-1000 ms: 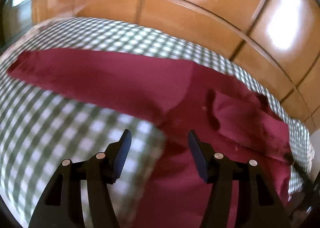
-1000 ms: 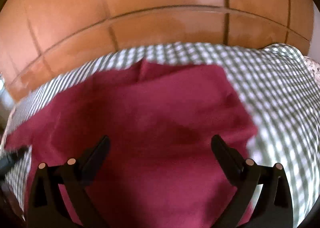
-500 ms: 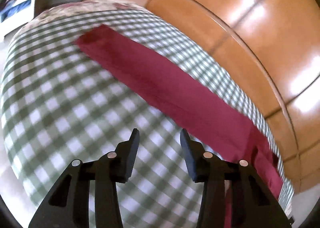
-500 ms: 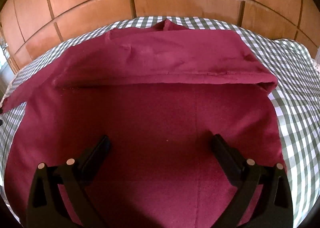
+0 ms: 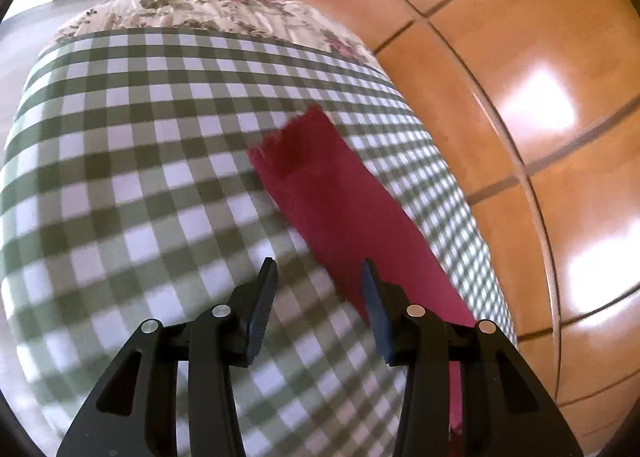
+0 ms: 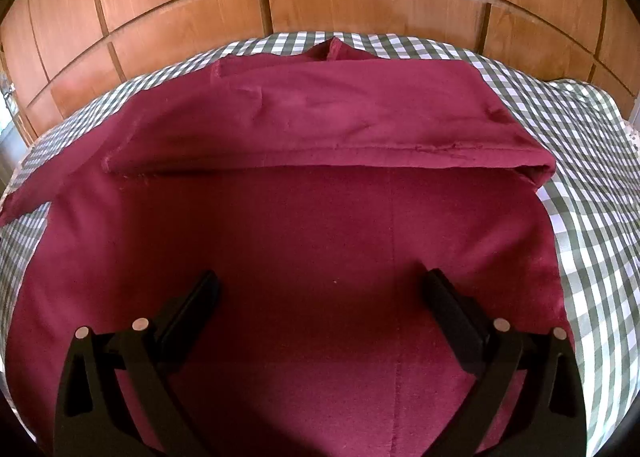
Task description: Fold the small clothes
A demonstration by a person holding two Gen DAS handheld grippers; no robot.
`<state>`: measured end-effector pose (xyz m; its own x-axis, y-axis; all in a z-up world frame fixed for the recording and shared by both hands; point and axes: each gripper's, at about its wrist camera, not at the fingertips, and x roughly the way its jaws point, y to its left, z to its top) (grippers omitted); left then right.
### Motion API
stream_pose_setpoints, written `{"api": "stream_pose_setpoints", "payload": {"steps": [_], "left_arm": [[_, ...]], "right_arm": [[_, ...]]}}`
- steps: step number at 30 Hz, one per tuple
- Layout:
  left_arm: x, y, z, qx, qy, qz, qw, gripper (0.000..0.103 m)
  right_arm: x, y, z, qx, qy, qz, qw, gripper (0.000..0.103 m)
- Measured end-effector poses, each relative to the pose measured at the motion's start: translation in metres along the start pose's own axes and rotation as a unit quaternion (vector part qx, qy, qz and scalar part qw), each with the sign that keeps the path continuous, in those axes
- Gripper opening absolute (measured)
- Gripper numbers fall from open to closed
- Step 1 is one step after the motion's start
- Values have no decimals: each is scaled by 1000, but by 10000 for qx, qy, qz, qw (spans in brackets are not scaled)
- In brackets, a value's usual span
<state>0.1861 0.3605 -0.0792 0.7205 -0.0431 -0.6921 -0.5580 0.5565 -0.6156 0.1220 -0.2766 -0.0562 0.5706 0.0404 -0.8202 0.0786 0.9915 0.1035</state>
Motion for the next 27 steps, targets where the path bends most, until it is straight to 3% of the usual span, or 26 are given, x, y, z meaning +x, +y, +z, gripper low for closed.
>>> {"api": "stream_pose_setpoints", "payload": {"steps": [7, 8, 9, 10, 13, 17, 20, 24, 27], "left_arm": [[26, -5, 31, 121, -46, 134, 9998, 42], [31, -7, 35, 170, -43, 165, 9997, 38], [33, -7, 38, 234, -34, 266, 9994, 17], [36, -8, 40, 292, 26, 330, 9990, 8], [29, -21, 39, 454, 0, 134, 9989, 7], [2, -68, 18, 1030, -8, -594, 9929, 7], [-21, -115, -17, 1651, 72, -1208, 9788, 7], [-38, -179, -86, 2490, 440, -1905, 9486, 7], [-37, -216, -141, 2993, 807, -2197, 9250, 7]], "right_arm": [[0, 0, 0, -11, 8, -14, 10000, 101], [1, 1, 0, -12, 7, -14, 10000, 101], [1, 1, 0, -10, 6, -13, 10000, 101], [1, 1, 0, -7, 3, -10, 10000, 101], [1, 1, 0, -11, 4, -14, 10000, 101], [0, 1, 0, -16, 0, -19, 10000, 101], [0, 0, 0, -24, -9, -26, 10000, 101], [-2, -1, 0, 3, -29, 9, 10000, 101], [-2, -1, 0, 28, -42, 37, 10000, 101]]}}
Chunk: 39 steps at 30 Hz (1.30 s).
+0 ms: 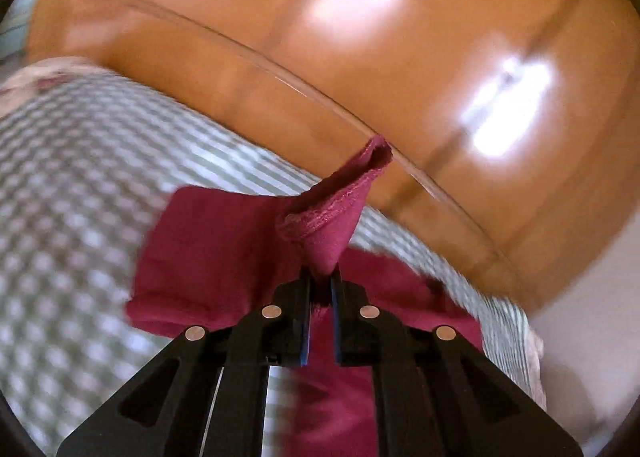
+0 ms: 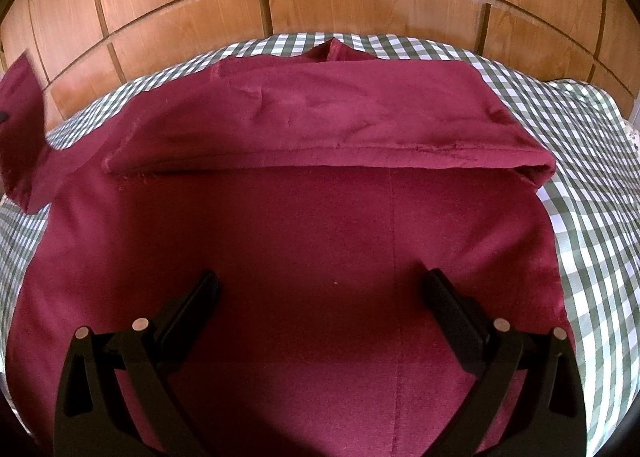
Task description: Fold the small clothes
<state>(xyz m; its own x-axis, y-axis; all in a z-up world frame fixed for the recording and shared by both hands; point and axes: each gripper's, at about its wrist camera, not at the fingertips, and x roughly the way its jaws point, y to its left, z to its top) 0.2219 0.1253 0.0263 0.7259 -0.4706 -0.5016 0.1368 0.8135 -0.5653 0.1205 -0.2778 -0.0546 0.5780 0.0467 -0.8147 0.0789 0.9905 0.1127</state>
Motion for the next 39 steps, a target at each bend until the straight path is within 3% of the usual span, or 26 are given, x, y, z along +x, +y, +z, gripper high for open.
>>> {"api": "stream_pose_setpoints", "payload": {"steps": [4, 8, 12, 16, 18, 21, 23, 26, 28, 29, 31, 32, 33, 36, 39], "left_arm": [[47, -50, -35, 416, 652, -259, 9967, 7], [75, -76, -63, 852, 1083, -117, 9904, 8], [73, -76, -82, 1002, 1210, -82, 9875, 43], [61, -62, -96, 1045, 1131, 51, 9881, 44], [53, -56, -104, 1064, 1098, 122, 9882, 44], [49, -46, -117, 1033, 1153, 290, 9875, 44], [52, -36, -121, 872, 1220, 323, 9882, 44], [55, -26, -124, 718, 1224, 283, 9895, 44], [56, -20, -126, 605, 1213, 200, 9906, 44], [55, -19, -126, 588, 1202, 179, 9908, 44], [54, -18, -127, 573, 1182, 145, 9912, 44], [54, -18, -127, 569, 1176, 135, 9913, 44], [53, -18, -127, 544, 1173, 136, 9915, 44], [44, -18, -122, 374, 1080, 286, 9930, 44], [35, -21, -109, 328, 751, 722, 9940, 44]], "right_arm": [[-1, -1, 0, 48, -23, 54, 10000, 101], [-2, -3, 0, 107, -46, 122, 9999, 101], [-2, -3, 0, 129, -53, 141, 9998, 101], [-6, -5, 7, 213, 34, 271, 9994, 101], [-14, -5, 14, 399, -23, 578, 9975, 84], [-23, 11, 34, 514, -4, 1345, 9896, 70], [-18, 35, 47, 440, 227, 1914, 9803, 64], [6, 71, 57, 369, 788, 2458, 9654, 64], [25, 92, 60, 293, 1084, 2426, 9636, 63], [35, 103, 61, 224, 1159, 2324, 9654, 58], [40, 117, 68, 92, 1121, 2058, 9721, 39], [38, 120, 71, 71, 1099, 2031, 9730, 16], [31, 122, 73, 48, 1028, 2037, 9736, 4], [-6, 118, 92, -245, 372, 2019, 9784, 4], [-42, 106, 109, -349, -230, 1954, 9798, 4]]}}
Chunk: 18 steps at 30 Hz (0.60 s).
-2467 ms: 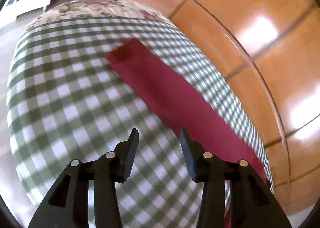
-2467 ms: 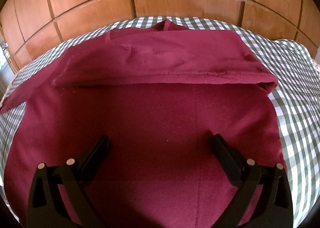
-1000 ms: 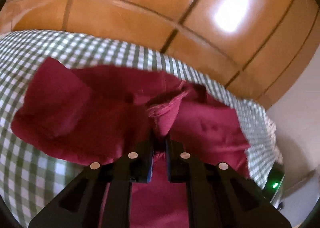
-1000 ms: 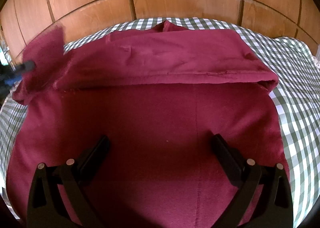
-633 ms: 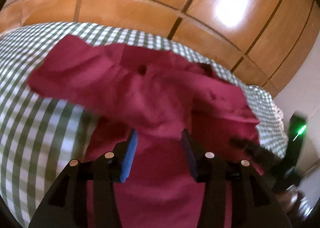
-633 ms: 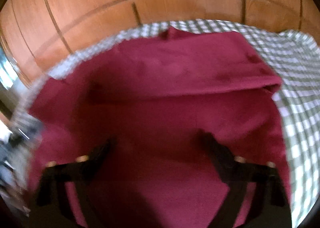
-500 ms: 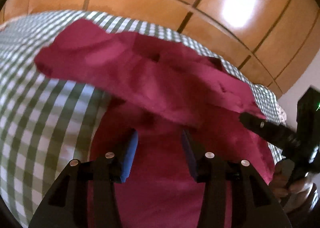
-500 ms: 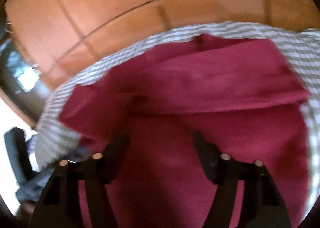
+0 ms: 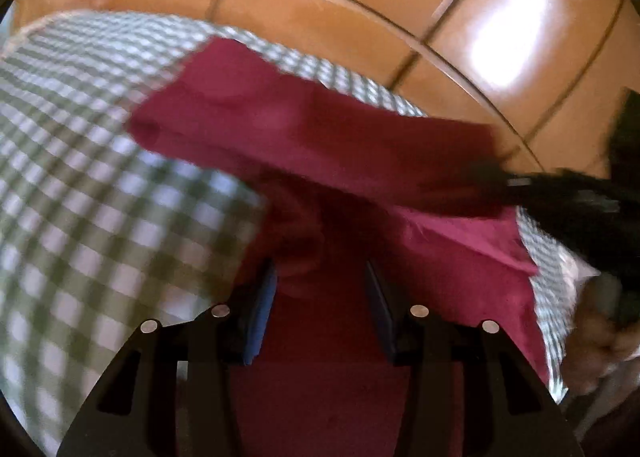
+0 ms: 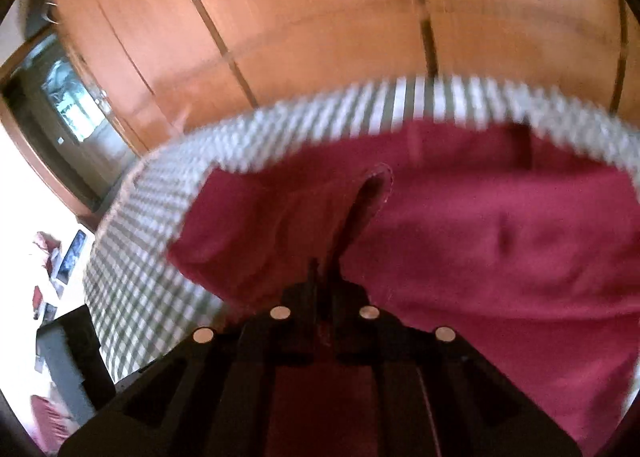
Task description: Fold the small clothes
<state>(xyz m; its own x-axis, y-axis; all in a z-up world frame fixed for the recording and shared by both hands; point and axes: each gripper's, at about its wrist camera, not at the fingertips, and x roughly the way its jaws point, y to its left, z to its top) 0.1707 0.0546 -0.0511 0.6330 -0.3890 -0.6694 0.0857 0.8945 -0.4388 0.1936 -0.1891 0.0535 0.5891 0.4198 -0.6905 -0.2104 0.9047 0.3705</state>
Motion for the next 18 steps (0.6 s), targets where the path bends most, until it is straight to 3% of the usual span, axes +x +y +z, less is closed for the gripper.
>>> {"api": "stream_pose_setpoints", "payload": {"steps": [4, 9, 15, 18], "left_arm": [[-2, 3, 15, -91, -108, 489, 9987, 44], [15, 4, 36, -196, 38, 781, 9967, 44], [48, 0, 52, -124, 279, 1339, 9905, 44], [58, 5, 54, -229, 352, 1509, 9877, 44]], "right_arm": [[-33, -16, 20, -74, -493, -248, 9984, 4], [-62, -52, 39, 127, -871, -552, 9946, 4], [-89, -109, 38, 597, -1218, -873, 9869, 4], [-92, -139, 26, 859, -1143, -1137, 9832, 4]]}}
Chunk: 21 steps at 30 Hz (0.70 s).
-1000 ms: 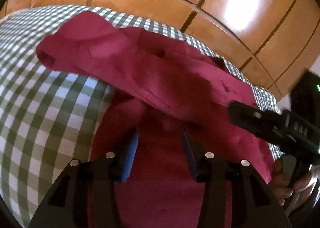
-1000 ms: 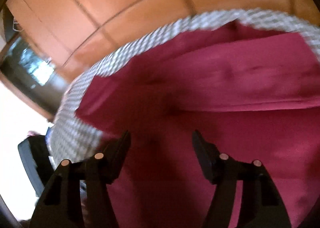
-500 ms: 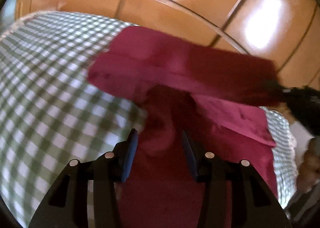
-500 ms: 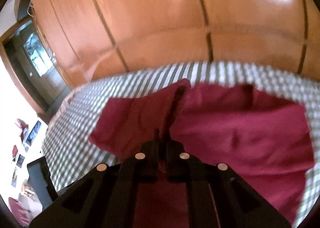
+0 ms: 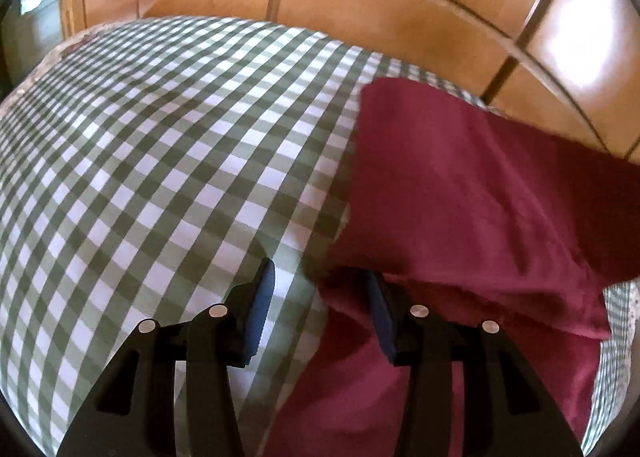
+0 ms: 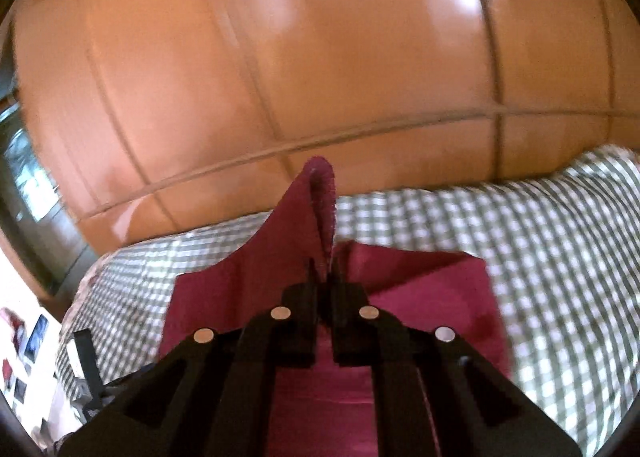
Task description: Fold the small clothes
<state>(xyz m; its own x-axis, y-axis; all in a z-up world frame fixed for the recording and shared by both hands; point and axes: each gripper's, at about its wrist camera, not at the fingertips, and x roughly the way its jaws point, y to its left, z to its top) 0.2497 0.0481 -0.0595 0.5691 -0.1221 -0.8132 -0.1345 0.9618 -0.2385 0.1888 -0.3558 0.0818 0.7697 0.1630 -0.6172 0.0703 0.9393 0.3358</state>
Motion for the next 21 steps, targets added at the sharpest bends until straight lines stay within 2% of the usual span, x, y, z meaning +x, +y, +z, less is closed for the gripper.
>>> {"api": "stream_pose_setpoints", "payload": {"steps": [4, 9, 14, 16, 19, 21], "left_arm": [[4, 1, -3, 24, -39, 70, 10000, 44], [3, -9, -10, 365, -62, 184, 9991, 44], [1, -10, -11, 505, 11, 208, 9985, 44], [-12, -7, -12, 481, 13, -6, 9988, 44], [-40, -4, -15, 491, -287, -383, 9976, 44], [-53, -7, -12, 579, -525, -503, 9957, 49]], "right_arm": [[24, -46, -26, 339, 440, -426, 9975, 4], [61, -94, -72, 751, 991, -950, 9877, 4], [59, -89, -84, 560, 896, -1105, 9882, 4], [59, -92, -81, 623, 945, -1074, 9877, 4], [42, -88, -72, 613, 805, -1167, 9880, 18], [25, -80, -67, 600, 531, -1190, 9897, 48]]}}
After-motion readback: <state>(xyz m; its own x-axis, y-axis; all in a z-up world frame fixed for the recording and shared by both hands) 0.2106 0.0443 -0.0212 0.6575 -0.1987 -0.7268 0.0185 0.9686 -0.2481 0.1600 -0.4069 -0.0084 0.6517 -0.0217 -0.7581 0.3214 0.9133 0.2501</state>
